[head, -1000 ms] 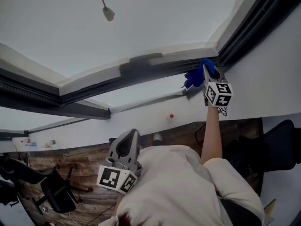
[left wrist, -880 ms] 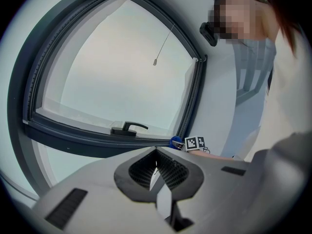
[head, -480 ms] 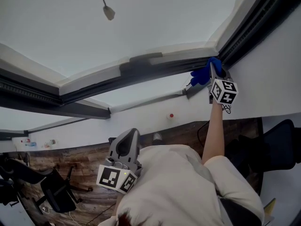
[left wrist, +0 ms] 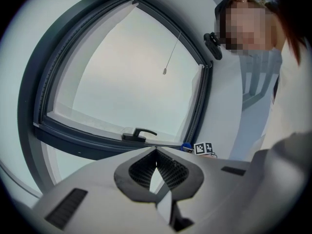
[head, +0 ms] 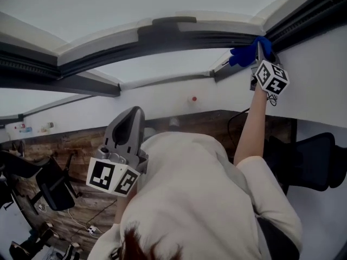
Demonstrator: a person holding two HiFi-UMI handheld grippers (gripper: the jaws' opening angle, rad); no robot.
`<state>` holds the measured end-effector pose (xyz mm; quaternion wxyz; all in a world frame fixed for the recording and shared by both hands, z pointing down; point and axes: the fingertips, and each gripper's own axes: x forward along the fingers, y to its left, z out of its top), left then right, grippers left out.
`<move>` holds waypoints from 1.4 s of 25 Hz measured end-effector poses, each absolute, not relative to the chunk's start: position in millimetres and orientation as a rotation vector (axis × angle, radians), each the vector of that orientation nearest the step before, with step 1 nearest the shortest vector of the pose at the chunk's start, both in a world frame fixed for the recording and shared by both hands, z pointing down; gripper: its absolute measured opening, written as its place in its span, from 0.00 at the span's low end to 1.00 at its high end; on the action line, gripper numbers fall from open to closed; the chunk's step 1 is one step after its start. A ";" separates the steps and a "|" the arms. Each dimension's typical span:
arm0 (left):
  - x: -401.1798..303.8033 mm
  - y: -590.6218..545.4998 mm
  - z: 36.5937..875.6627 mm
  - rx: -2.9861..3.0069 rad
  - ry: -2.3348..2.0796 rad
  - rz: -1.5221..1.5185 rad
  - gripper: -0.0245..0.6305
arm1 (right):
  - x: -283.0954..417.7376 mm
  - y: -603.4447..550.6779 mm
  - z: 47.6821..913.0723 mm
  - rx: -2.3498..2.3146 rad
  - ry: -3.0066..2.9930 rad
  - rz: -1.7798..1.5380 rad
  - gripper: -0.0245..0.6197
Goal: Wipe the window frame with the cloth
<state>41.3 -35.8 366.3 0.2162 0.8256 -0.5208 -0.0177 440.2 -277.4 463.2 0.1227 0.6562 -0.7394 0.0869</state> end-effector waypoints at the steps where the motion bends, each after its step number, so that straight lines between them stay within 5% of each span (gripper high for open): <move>1: 33.7 -34.8 365.5 2.270 -1.468 -0.056 0.05 | 440.4 -276.1 463.8 1.916 -2.158 0.261 0.11; 11: -67.5 -24.5 358.8 2.083 -1.799 -0.059 0.05 | 434.9 -273.7 463.2 1.880 -2.145 0.260 0.11; 23: -74.4 -18.2 357.5 2.080 -1.802 -0.082 0.05 | 426.2 -265.4 453.1 1.877 -2.228 0.368 0.11; 35: -91.5 -30.2 370.3 2.187 -1.637 -0.063 0.05 | 213.8 -87.5 409.1 1.379 -2.768 0.552 0.11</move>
